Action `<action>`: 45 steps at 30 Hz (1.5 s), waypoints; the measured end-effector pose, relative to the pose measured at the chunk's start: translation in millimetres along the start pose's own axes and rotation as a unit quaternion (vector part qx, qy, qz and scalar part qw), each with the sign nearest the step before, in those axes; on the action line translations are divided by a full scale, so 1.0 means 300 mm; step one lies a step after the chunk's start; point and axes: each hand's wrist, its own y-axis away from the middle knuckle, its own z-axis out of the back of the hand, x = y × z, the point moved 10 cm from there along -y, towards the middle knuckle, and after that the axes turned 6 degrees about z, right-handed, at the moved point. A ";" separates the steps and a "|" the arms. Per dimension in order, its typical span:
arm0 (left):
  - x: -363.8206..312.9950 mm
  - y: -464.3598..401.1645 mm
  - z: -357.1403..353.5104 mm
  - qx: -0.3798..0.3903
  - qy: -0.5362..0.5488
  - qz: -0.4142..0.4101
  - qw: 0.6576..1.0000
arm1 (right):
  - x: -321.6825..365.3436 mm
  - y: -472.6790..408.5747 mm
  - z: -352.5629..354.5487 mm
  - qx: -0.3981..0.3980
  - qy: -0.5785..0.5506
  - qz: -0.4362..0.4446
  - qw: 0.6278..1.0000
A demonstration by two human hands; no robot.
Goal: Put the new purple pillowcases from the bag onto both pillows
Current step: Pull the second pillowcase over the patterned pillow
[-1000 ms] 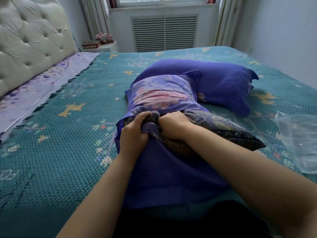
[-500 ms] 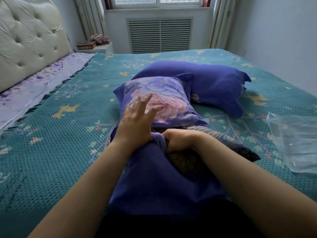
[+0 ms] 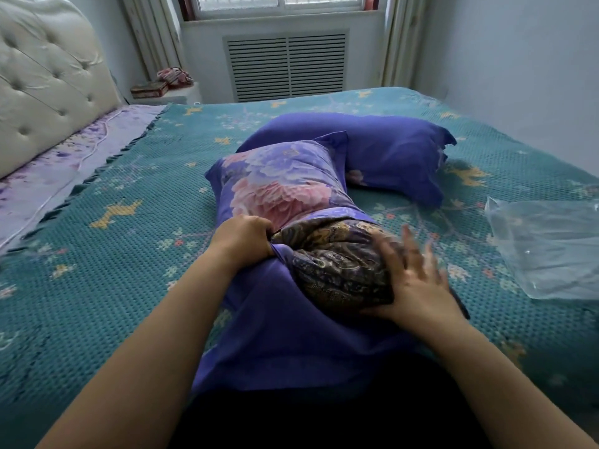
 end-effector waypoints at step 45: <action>-0.164 0.190 0.067 -0.154 -0.180 -0.296 0.925 | 0.364 -0.420 0.135 -0.110 -0.053 0.207 0.971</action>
